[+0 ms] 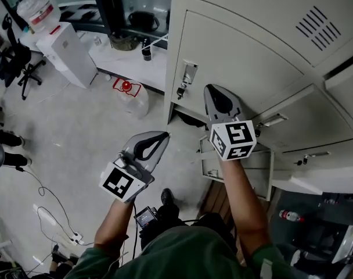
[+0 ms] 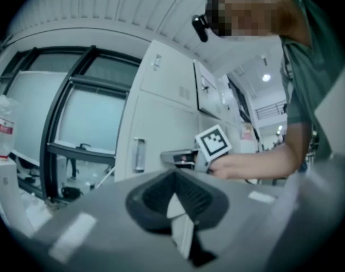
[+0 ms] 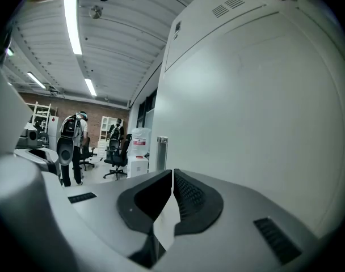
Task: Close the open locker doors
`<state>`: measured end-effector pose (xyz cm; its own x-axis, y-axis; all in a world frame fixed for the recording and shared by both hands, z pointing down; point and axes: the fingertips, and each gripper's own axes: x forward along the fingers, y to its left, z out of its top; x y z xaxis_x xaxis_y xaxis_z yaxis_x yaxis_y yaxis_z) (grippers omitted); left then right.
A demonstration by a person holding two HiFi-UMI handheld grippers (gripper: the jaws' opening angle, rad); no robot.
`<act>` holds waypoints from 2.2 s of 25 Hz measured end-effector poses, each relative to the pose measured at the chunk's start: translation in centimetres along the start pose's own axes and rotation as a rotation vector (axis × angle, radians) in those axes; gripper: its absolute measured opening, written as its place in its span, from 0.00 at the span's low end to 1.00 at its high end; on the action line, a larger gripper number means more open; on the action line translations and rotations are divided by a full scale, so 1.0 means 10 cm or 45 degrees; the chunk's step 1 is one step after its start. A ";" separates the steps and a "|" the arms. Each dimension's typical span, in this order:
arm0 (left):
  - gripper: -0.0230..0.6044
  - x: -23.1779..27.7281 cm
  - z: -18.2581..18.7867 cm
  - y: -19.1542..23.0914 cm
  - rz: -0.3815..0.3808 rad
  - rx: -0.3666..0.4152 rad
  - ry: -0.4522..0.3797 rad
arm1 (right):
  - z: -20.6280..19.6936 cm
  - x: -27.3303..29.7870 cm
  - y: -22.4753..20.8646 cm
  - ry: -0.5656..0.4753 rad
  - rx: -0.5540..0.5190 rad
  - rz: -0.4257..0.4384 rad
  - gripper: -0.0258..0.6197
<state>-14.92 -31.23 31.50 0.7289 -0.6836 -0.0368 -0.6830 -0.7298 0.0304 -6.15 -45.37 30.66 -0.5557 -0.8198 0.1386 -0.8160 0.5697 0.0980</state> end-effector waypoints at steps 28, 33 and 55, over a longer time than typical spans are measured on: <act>0.04 0.71 -0.45 -1.73 -0.251 0.085 0.086 | -1.20 -2.65 -0.38 -0.042 0.110 0.074 0.05; 0.04 0.70 -0.83 -1.92 -0.234 0.081 0.118 | -1.77 -2.92 -0.28 0.001 0.153 0.119 0.05; 0.04 0.38 -2.77 -2.34 -0.162 -0.058 0.209 | -3.98 -2.96 0.31 0.252 0.203 0.269 0.05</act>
<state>5.17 -16.79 58.34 0.8097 -0.5745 0.1198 -0.5847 -0.8072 0.0810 14.14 -17.03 66.09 -0.6864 -0.6481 0.3297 -0.7093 0.6967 -0.1071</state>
